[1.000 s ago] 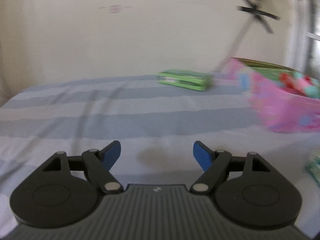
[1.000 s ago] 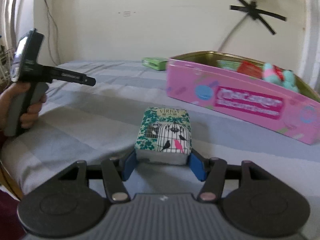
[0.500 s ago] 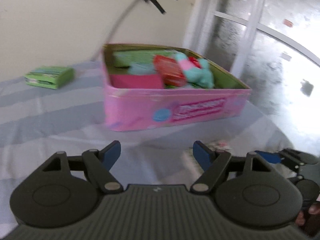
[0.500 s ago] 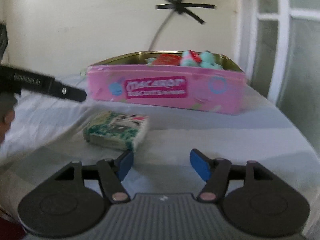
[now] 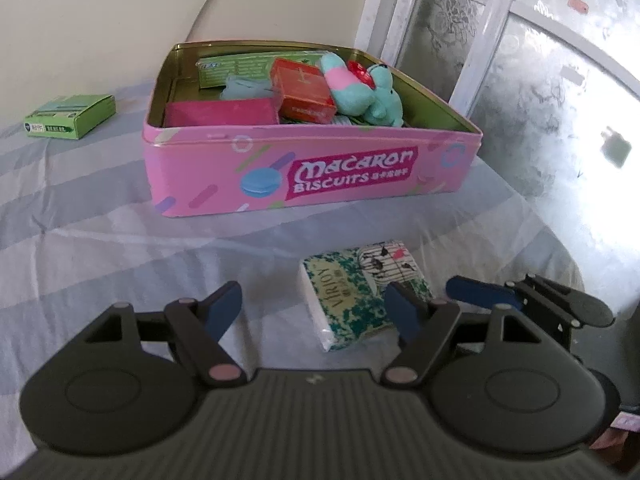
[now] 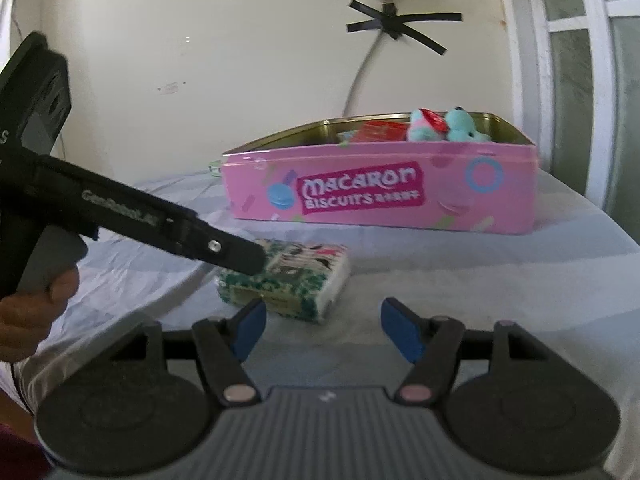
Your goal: Organize objects
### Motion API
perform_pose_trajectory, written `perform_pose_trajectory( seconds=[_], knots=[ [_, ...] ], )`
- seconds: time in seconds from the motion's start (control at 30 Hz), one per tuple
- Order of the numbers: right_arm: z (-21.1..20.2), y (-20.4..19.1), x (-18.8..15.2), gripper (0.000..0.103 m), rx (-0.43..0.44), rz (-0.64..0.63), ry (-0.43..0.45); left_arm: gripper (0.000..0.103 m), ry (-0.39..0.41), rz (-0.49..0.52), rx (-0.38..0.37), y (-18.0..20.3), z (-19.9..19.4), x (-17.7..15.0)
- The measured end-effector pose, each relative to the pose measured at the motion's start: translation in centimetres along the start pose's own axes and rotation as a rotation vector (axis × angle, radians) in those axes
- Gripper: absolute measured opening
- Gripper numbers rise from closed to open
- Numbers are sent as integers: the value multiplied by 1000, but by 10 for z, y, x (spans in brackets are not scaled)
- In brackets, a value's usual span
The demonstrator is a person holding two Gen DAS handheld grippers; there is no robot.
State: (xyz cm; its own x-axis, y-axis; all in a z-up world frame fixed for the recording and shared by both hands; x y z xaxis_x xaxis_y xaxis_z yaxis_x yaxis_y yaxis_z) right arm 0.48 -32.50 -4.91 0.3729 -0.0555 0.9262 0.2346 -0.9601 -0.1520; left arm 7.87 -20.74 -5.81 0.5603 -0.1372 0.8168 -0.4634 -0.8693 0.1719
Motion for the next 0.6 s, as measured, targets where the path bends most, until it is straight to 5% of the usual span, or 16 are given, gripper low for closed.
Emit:
perform_pose_trajectory(
  seconds=[0.6],
  knots=[
    [4, 1, -1, 67, 25, -22, 11, 80, -6, 2, 27, 5, 3, -3]
  ],
)
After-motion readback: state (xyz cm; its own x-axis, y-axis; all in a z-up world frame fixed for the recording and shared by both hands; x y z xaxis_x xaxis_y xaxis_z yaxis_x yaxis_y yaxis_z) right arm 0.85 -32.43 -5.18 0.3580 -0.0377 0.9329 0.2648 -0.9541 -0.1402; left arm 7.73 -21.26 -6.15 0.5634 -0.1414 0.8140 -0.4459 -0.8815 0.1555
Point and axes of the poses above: each gripper's, at about its wrist camera, not at the fingertips, and z roughly the way its jaws point, y to its right, x to its top, the point moved 8 cm from there along z, roughly the way its jaws point, and after that the axes turned 10 degrees about y, right-handed, at the moved point
